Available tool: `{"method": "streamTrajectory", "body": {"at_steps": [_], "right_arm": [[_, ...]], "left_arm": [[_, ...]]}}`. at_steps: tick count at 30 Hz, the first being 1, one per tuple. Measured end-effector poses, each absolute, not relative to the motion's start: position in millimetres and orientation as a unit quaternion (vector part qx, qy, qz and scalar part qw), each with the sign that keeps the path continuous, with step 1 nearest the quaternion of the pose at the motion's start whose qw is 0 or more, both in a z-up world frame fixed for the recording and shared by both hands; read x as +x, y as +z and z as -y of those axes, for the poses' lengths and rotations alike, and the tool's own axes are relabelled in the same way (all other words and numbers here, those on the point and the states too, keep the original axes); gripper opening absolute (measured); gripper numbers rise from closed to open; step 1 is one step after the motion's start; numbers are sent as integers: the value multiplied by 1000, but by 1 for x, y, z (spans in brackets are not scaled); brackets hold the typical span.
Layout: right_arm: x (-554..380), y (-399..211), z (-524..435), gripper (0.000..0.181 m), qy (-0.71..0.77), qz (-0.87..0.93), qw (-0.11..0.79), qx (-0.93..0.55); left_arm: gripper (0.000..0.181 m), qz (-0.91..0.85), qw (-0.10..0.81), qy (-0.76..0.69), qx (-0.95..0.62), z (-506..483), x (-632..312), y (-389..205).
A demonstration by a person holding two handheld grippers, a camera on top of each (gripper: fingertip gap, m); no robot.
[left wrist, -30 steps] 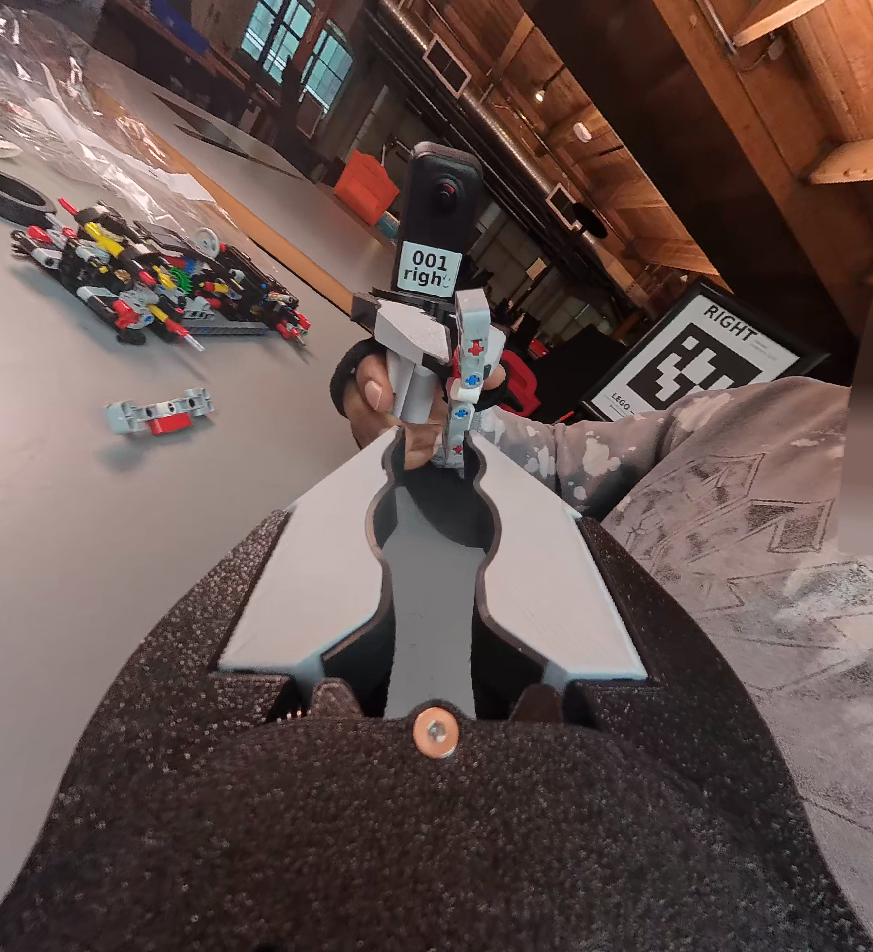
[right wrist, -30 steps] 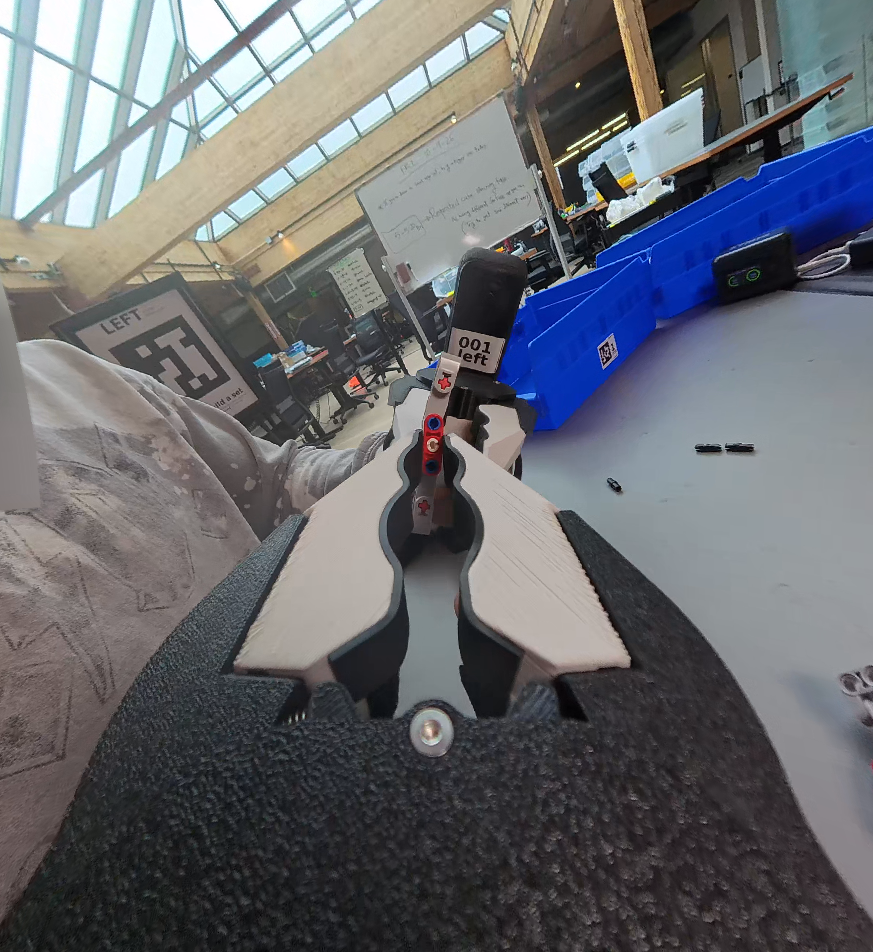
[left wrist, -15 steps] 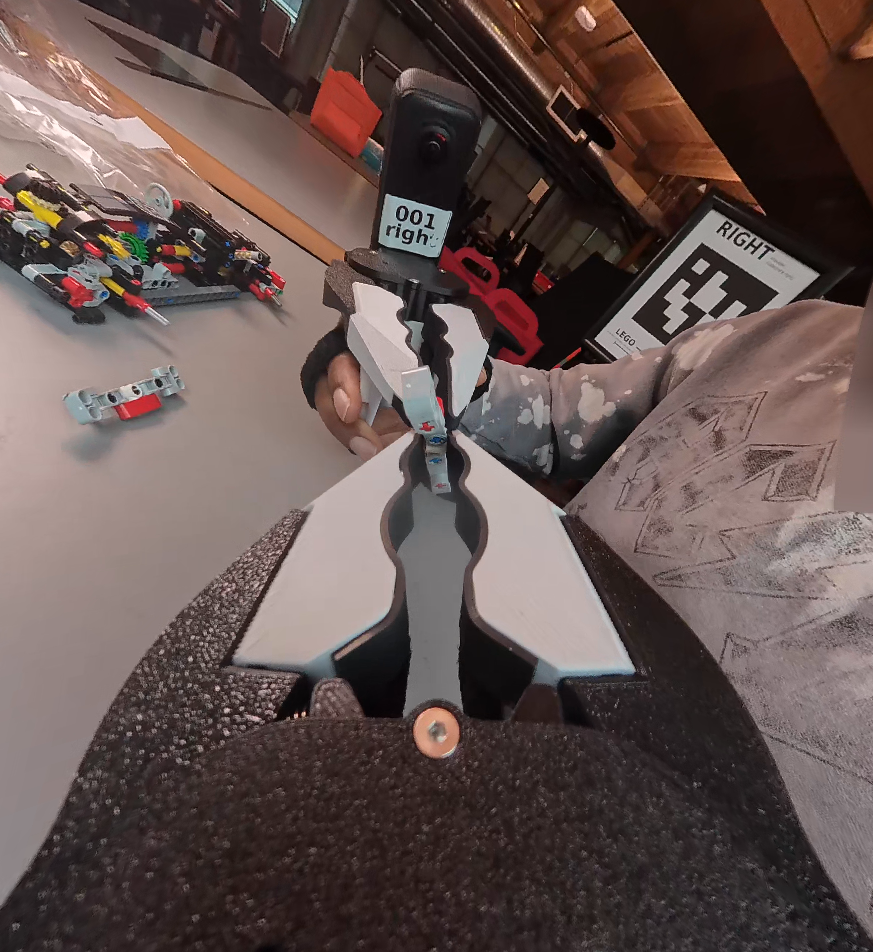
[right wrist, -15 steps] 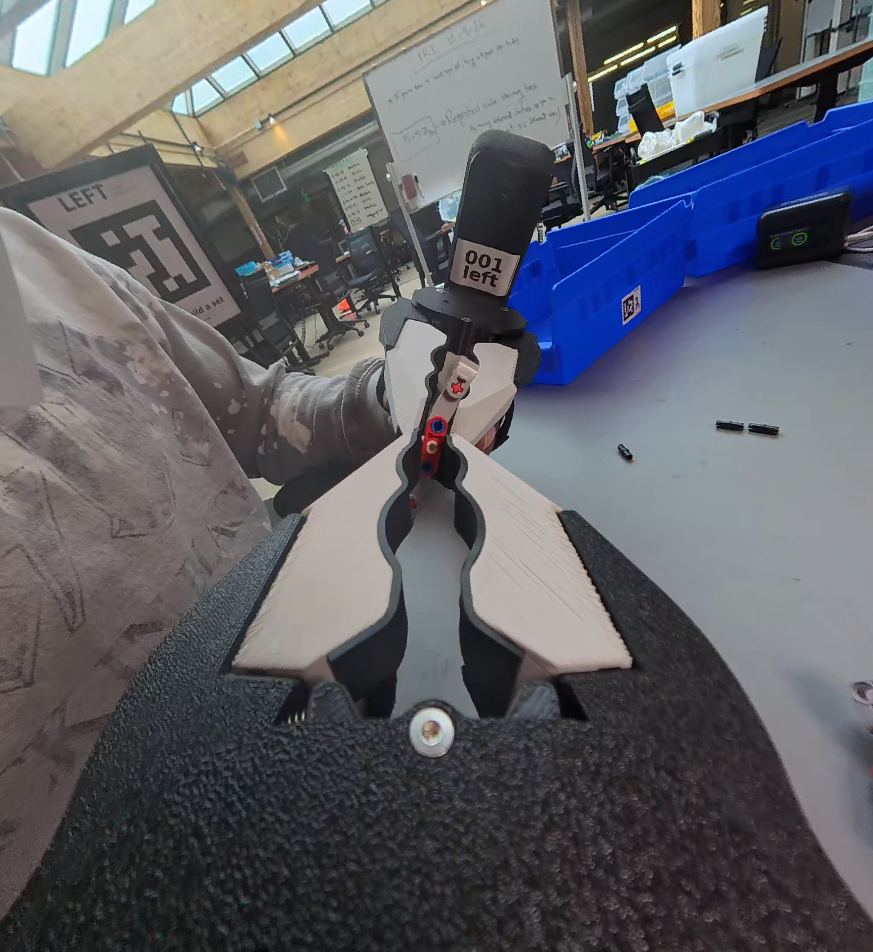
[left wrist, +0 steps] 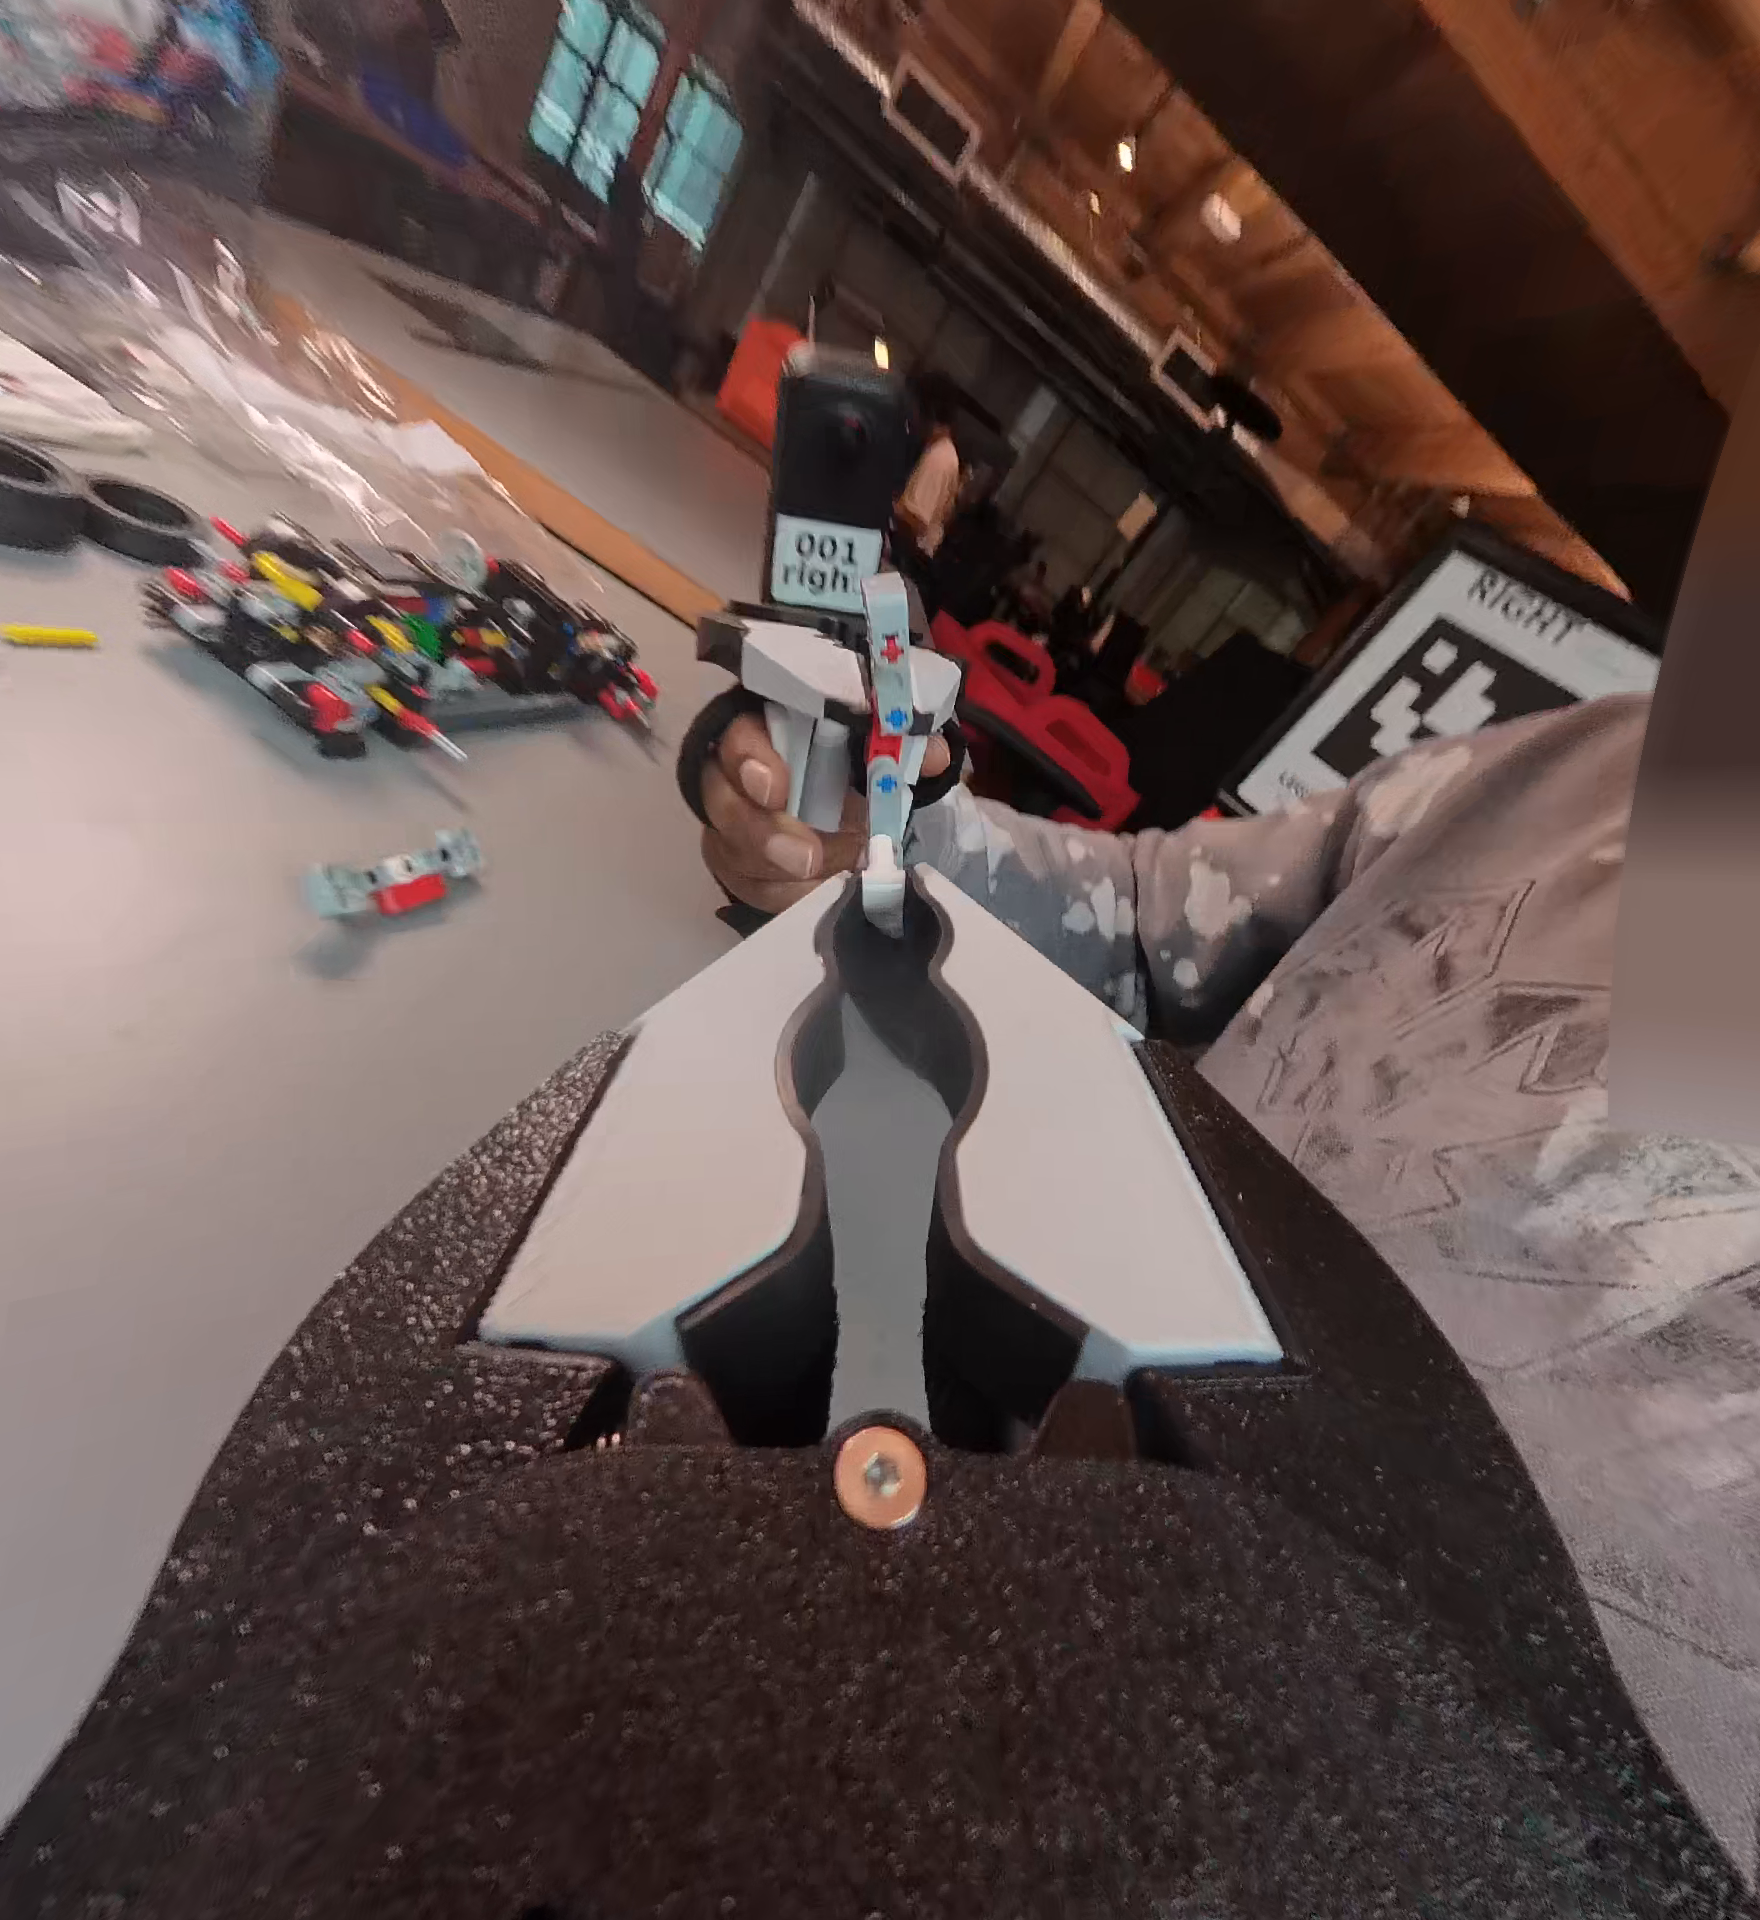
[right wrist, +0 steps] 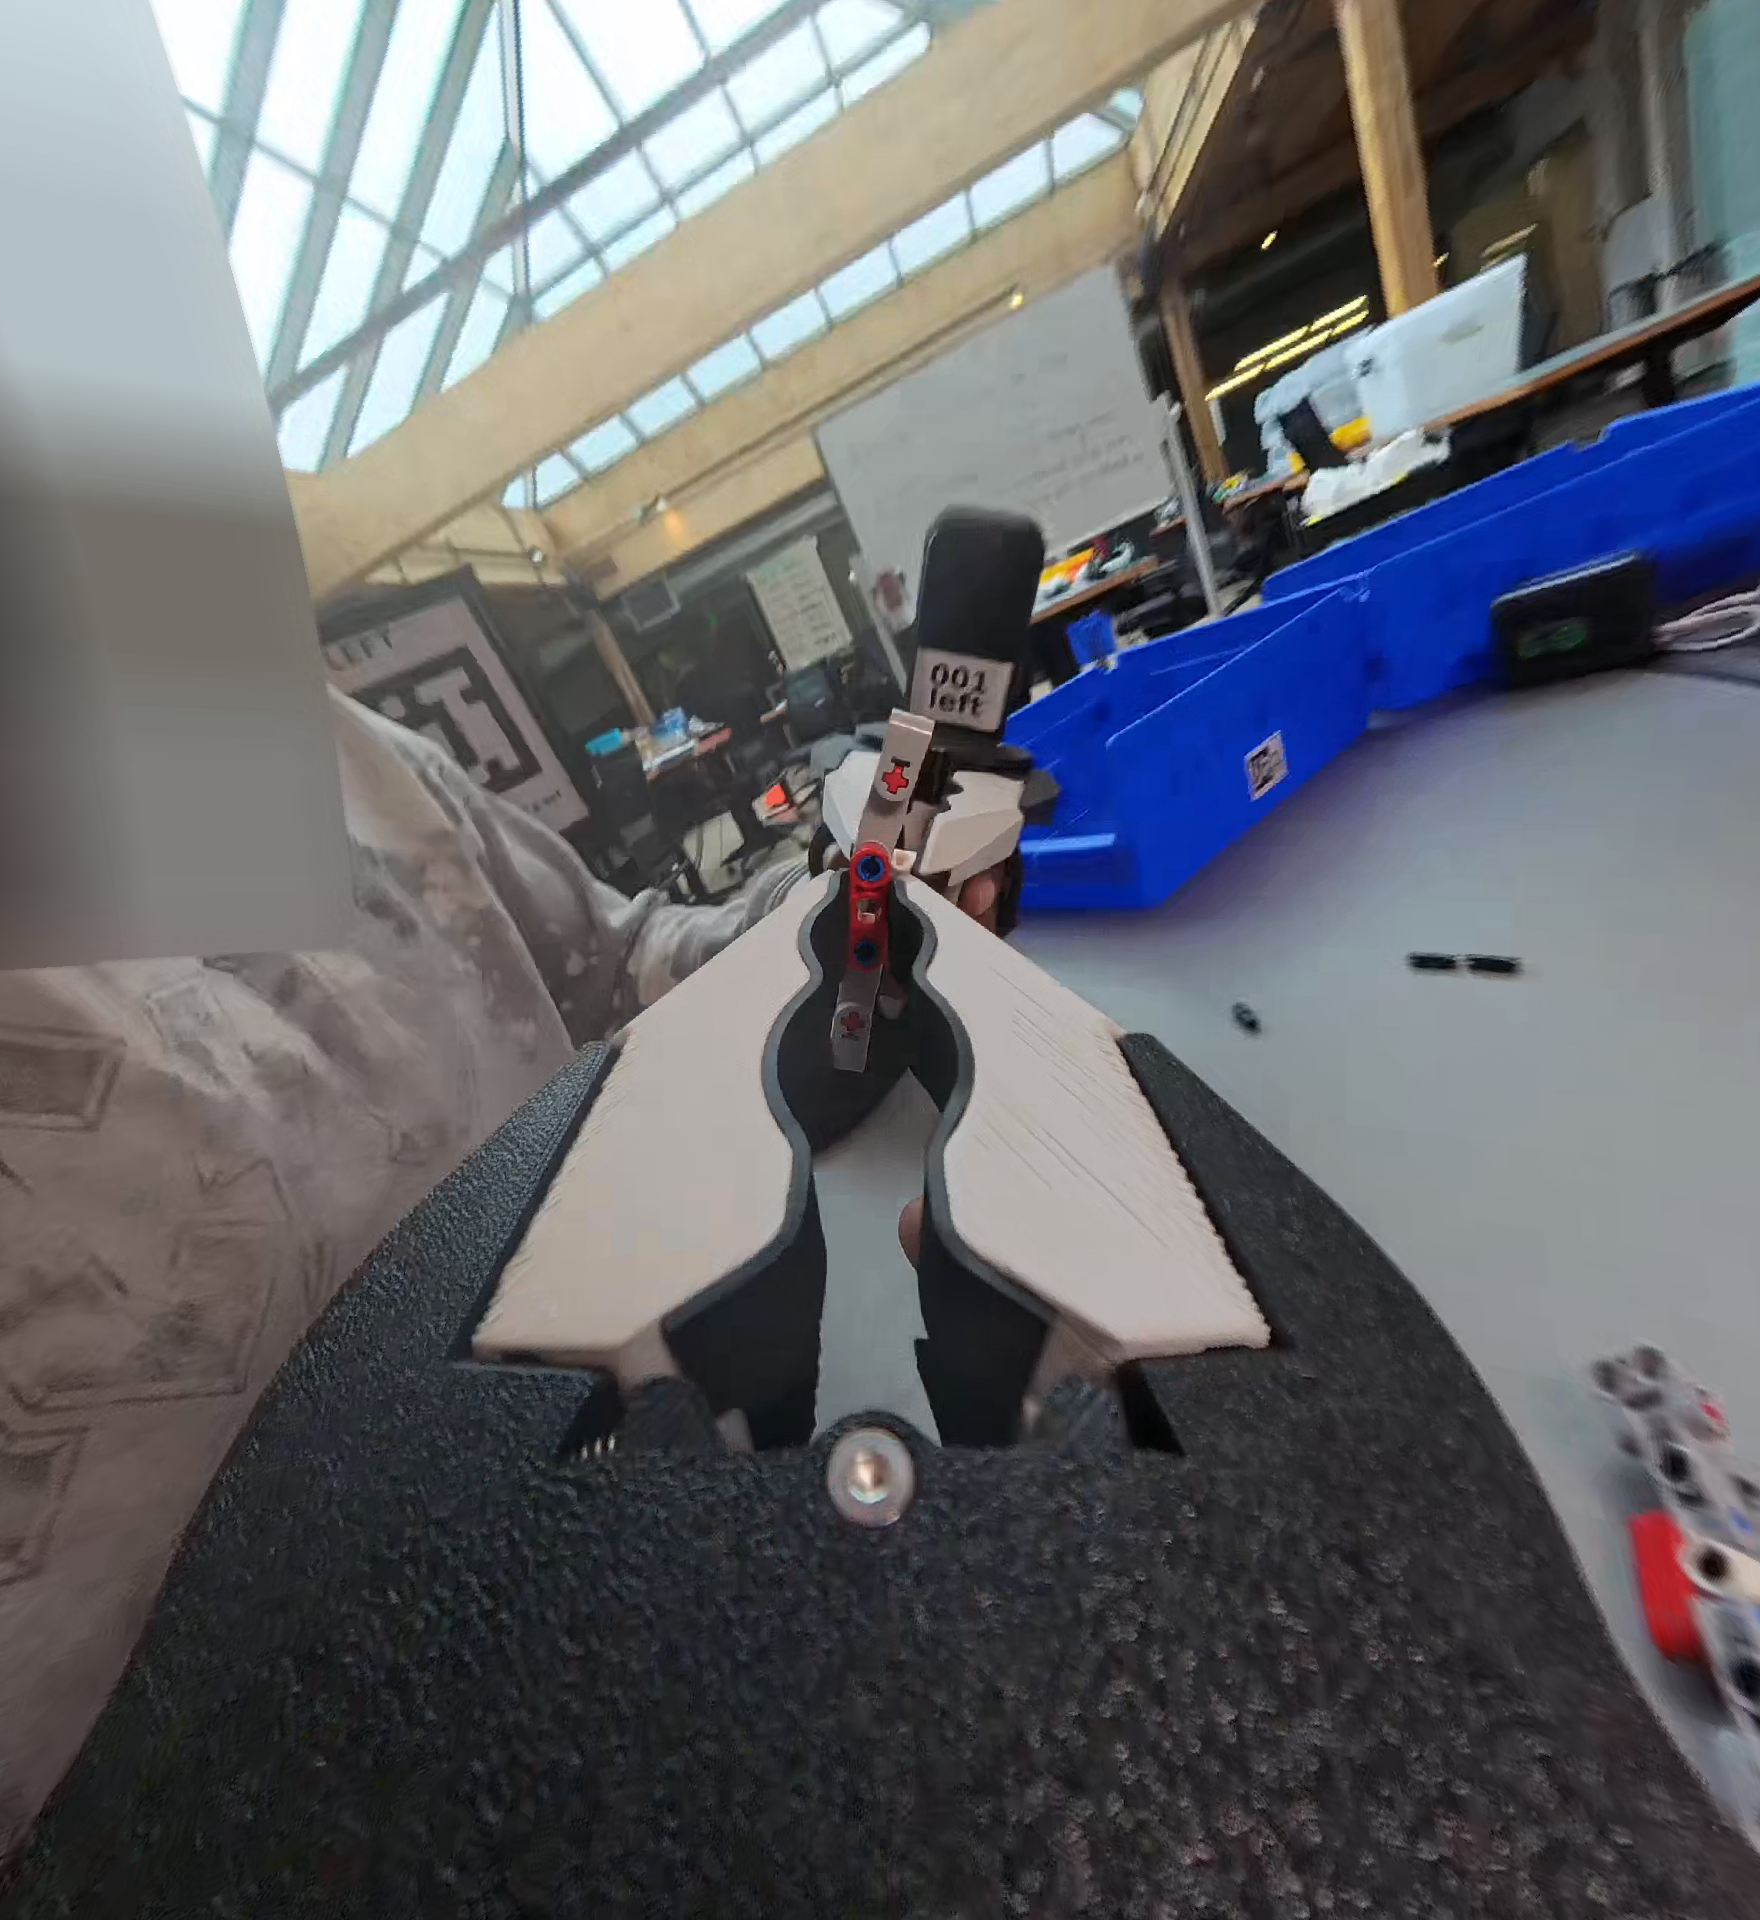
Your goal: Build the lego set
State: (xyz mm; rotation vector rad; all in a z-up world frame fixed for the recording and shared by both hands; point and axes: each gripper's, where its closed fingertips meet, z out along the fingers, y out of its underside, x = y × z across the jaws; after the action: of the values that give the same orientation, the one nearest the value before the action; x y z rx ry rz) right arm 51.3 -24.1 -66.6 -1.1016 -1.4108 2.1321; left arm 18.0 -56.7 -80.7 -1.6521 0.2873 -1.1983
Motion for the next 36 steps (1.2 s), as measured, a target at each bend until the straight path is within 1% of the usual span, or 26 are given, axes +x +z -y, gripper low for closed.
{"method": "streamTrajectory", "body": {"at_steps": [2,5,7,14,16,18,19,23,27,31,34,36], "right_arm": [[57,-66,0,3,737,496,211,-408],[49,-74,10,4,735,503,195,-411],[46,-81,13,4,729,510,186,-418],[36,-108,21,5,683,546,173,-454],[34,-109,25,5,680,550,169,-455],[34,-110,28,5,680,550,167,-455],[34,-110,28,5,681,550,166,-455],[33,-109,28,5,684,544,165,-458],[30,-116,28,5,669,552,168,-468],[28,-120,41,5,655,575,169,-460],[28,-121,55,5,653,591,166,-444],[29,-120,61,5,656,596,162,-434]], "left_arm": [[4,-102,523,-481,-696,54,-2,-85],[5,-123,491,-489,-711,53,14,-100],[6,-141,464,-461,-743,51,22,-119],[8,-213,389,-173,-879,37,2,-205],[8,-217,379,-138,-889,35,-2,-215],[8,-197,387,-127,-892,30,-10,-214],[10,-183,396,-133,-890,28,-13,-210],[25,-145,436,-224,-859,29,-13,-182],[26,-137,482,-353,-790,40,2,-138],[26,-143,493,-437,-739,50,16,-112],[22,-148,482,-468,-725,54,30,-108],[13,-154,479,-470,-726,55,35,-110]]}}
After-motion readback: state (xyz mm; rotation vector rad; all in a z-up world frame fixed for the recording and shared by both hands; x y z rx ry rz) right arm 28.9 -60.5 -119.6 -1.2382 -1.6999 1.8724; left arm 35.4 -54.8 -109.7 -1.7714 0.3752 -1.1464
